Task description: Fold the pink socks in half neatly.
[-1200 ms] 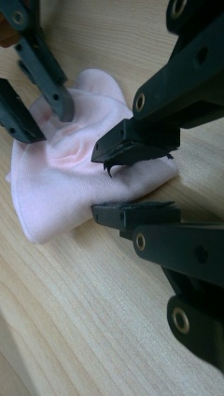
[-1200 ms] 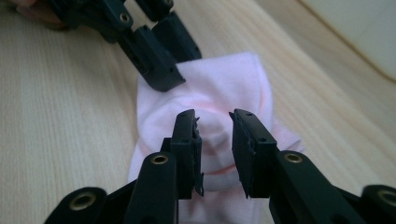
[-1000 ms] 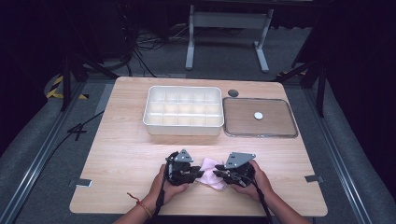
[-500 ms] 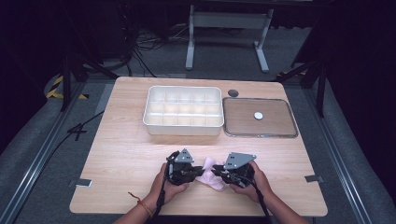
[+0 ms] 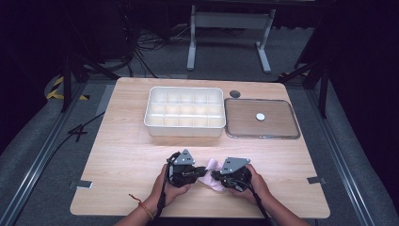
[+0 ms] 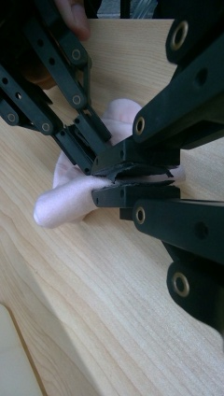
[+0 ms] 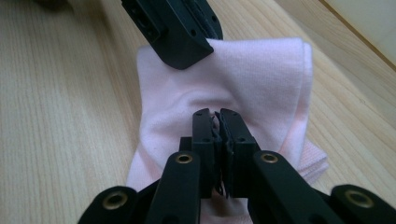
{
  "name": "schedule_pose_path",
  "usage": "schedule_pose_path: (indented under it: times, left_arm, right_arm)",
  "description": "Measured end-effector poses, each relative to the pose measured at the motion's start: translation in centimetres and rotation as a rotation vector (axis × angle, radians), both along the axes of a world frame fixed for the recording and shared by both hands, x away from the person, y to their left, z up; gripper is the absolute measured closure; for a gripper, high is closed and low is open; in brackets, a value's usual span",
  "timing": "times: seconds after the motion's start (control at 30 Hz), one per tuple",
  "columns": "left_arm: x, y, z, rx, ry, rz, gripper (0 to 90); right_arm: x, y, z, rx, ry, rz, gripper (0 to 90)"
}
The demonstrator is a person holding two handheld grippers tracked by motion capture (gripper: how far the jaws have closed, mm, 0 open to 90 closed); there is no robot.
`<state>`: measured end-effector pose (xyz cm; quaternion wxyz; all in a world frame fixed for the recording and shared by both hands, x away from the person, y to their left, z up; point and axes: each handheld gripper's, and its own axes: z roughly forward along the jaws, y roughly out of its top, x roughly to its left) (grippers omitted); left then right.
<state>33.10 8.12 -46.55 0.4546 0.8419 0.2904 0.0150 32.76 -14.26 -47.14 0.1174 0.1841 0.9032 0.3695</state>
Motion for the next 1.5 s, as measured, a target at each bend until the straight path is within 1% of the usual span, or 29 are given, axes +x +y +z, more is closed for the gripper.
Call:
schedule_pose_path:
  times: [0.07, 0.2, 0.27, 0.3, 0.33, 0.43, 0.53, 0.67, 0.73, 0.8, 0.9, 0.97, 1.03, 1.07, 1.13, 1.2, 1.23, 1.27, 1.37, 1.4, 1.47, 1.5]
  left_arm:
    - [0.0, 0.1, 0.1, -0.003, -0.003, 0.0, 83.8]
    - [0.0, 0.1, 0.1, -0.003, -0.008, 0.0, 83.8]
    - [0.1, 0.2, 0.2, -0.008, -0.005, 0.002, 83.8]
    - [0.1, 0.3, 0.2, -0.007, -0.011, 0.0, 83.8]
    - [0.0, 0.3, 0.3, -0.007, -0.007, 0.005, 83.8]
    - [0.1, 0.4, 0.3, -0.014, -0.014, 0.004, 83.8]
    - [0.1, 0.5, 0.3, -0.014, -0.006, 0.004, 83.8]
    - [0.1, 0.4, 0.3, -0.014, -0.006, 0.004, 83.8]
    - [0.1, 0.3, 0.3, -0.009, -0.01, 0.003, 83.8]
    - [0.1, 0.3, 0.3, -0.006, -0.013, 0.0, 83.8]
    - [0.1, 0.1, 0.3, -0.007, -0.023, 0.002, 83.8]
    - [0.1, 0.1, 0.3, -0.011, -0.021, 0.007, 83.8]
    - [0.2, 0.1, 0.4, -0.012, -0.022, 0.012, 83.8]
    - [0.2, 0.2, 0.4, -0.013, -0.021, 0.014, 83.8]
    - [0.3, 0.4, 0.4, -0.008, -0.029, 0.018, 83.8]
    - [0.3, 0.6, 0.5, -0.008, -0.029, 0.024, 83.9]
    - [0.3, 0.6, 0.5, -0.016, -0.025, 0.029, 83.9]
    - [0.3, 0.6, 0.5, -0.014, -0.027, 0.028, 83.9]
    - [0.3, 0.6, 0.5, -0.005, -0.031, 0.028, 83.8]
    - [0.2, 0.6, 0.6, -0.002, -0.029, 0.027, 83.8]
    - [0.2, 0.6, 0.6, -0.001, -0.037, 0.024, 83.8]
    - [0.3, 0.6, 0.6, -0.002, -0.037, 0.026, 83.8]
  right_arm:
    - [0.1, 0.1, 0.0, 0.01, 0.007, -0.002, 85.2]
    - [0.3, 0.5, -0.2, 0.025, -0.004, -0.017, 84.7]
    - [0.3, 0.6, -0.2, 0.024, -0.01, -0.019, 84.3]
    - [0.4, 0.7, -0.2, 0.029, -0.012, -0.023, 82.6]
    - [0.4, 0.7, -0.1, 0.029, -0.017, -0.027, 80.1]
    - [0.3, 0.6, 0.1, 0.03, -0.017, -0.031, 78.3]
    - [0.2, 0.3, 0.3, 0.034, -0.026, -0.044, 75.5]
    - [0.4, 0.3, 0.3, 0.042, -0.038, -0.069, 76.8]
    - [0.6, 0.5, 0.2, 0.039, -0.033, -0.078, 77.8]
    - [0.8, 0.9, -0.1, 0.03, -0.032, -0.079, 78.0]
    - [0.9, 1.2, -0.1, 0.028, -0.027, -0.079, 77.4]
    - [1.0, 1.4, -0.2, 0.035, -0.019, -0.083, 76.8]
    - [1.0, 1.6, -0.3, 0.044, -0.027, -0.087, 76.1]
    - [1.0, 1.8, -0.3, 0.044, -0.033, -0.089, 73.9]
    - [1.1, 1.8, -0.2, 0.046, -0.033, -0.091, 65.2]
    - [1.2, 1.4, 0.3, 0.054, -0.02, -0.081, 58.9]
    - [1.2, 0.9, 0.6, 0.068, -0.026, -0.083, 58.0]
    - [1.4, 0.2, 1.2, 0.093, -0.027, -0.09, 56.8]
    - [1.7, -1.9, 2.3, 0.149, -0.022, -0.119, 58.1]
    - [1.7, -2.7, 2.5, 0.147, -0.016, -0.124, 58.0]
    - [1.7, -3.7, 2.5, 0.137, -0.003, -0.136, 58.7]
    - [1.7, -4.1, 2.4, 0.14, 0.004, -0.138, 58.9]
